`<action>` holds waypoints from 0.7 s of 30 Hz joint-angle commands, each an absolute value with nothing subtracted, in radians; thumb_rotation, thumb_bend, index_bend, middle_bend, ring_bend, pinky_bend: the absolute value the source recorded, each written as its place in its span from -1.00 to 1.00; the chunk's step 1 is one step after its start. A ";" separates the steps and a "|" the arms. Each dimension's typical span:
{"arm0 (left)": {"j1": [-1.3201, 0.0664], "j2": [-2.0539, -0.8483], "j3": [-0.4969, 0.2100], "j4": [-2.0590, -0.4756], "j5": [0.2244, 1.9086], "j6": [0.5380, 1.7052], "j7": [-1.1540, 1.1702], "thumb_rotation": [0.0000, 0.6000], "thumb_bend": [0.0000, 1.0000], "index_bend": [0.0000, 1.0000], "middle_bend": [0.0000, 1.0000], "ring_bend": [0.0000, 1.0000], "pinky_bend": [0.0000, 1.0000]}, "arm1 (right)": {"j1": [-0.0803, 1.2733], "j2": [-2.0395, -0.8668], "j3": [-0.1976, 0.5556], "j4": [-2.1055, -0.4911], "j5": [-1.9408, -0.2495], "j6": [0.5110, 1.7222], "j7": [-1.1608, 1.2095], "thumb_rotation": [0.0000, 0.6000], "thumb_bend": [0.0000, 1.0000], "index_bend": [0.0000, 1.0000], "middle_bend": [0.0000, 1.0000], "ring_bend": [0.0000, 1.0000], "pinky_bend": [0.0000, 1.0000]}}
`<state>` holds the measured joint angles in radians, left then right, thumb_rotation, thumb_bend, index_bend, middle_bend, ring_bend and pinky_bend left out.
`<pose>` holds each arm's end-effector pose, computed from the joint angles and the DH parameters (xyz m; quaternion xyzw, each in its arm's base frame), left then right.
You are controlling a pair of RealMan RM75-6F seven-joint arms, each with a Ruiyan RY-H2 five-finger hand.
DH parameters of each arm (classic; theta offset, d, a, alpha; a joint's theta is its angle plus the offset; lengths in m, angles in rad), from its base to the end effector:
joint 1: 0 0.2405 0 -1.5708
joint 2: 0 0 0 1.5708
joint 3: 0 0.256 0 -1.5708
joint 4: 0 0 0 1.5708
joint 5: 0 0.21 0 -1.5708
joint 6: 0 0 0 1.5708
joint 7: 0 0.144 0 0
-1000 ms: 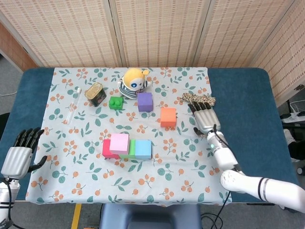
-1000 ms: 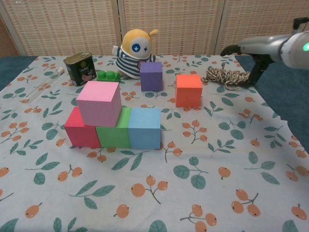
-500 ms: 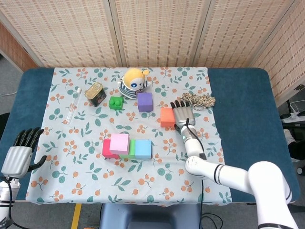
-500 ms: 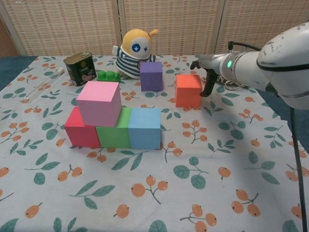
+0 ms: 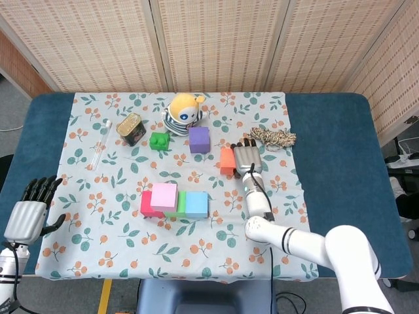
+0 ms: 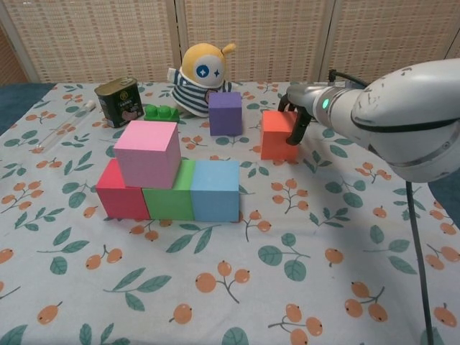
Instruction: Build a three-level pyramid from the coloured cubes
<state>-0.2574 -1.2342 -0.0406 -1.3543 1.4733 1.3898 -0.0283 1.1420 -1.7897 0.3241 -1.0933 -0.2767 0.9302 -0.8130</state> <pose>-0.3248 0.2407 0.1371 -0.6475 -0.3366 -0.3705 0.5745 -0.0934 -0.4384 -0.0523 0.6762 -0.4410 0.2458 0.5365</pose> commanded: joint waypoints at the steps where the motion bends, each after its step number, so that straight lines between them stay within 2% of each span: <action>1: -0.256 -1.232 -0.042 -1.355 1.474 1.391 -0.032 1.00 -0.37 -1.00 -0.95 -1.00 -0.88 | 1.136 -1.781 0.338 -1.118 -0.302 0.950 -0.797 1.00 -0.12 0.24 -0.49 -0.84 -0.83; 4: -0.254 -1.229 -0.044 -1.354 1.474 1.390 -0.037 1.00 -0.37 -1.00 -0.95 -1.00 -0.88 | 1.124 -1.723 0.356 -1.217 -0.337 0.998 -0.792 1.00 -0.05 0.30 -0.48 -0.83 -0.81; 8: -0.255 -1.227 -0.044 -1.355 1.481 1.388 -0.040 1.00 -0.37 -1.00 -0.95 -1.00 -0.88 | 1.092 -1.589 0.369 -1.458 -0.382 1.082 -0.811 1.00 -0.01 0.34 -0.48 -0.83 -0.81; 14: -0.255 -1.227 -0.039 -1.367 1.493 1.385 -0.028 1.00 -0.37 -1.00 -0.95 -1.00 -0.88 | 1.055 -1.397 0.396 -1.792 -0.353 1.140 -0.839 1.00 -0.01 0.34 -0.48 -0.83 -0.80; 17: -0.254 -1.226 -0.039 -1.373 1.497 1.386 -0.023 1.00 -0.37 -1.00 -0.95 -1.00 -0.88 | 1.049 -1.341 0.396 -1.904 -0.324 1.146 -0.841 1.00 -0.01 0.35 -0.48 -0.83 -0.80; 21: -0.251 -1.221 -0.039 -1.377 1.499 1.388 -0.021 1.00 -0.37 -1.00 -0.95 -1.00 -0.88 | 1.057 -1.326 0.389 -1.970 -0.297 1.153 -0.838 1.00 -0.01 0.35 -0.48 -0.83 -0.80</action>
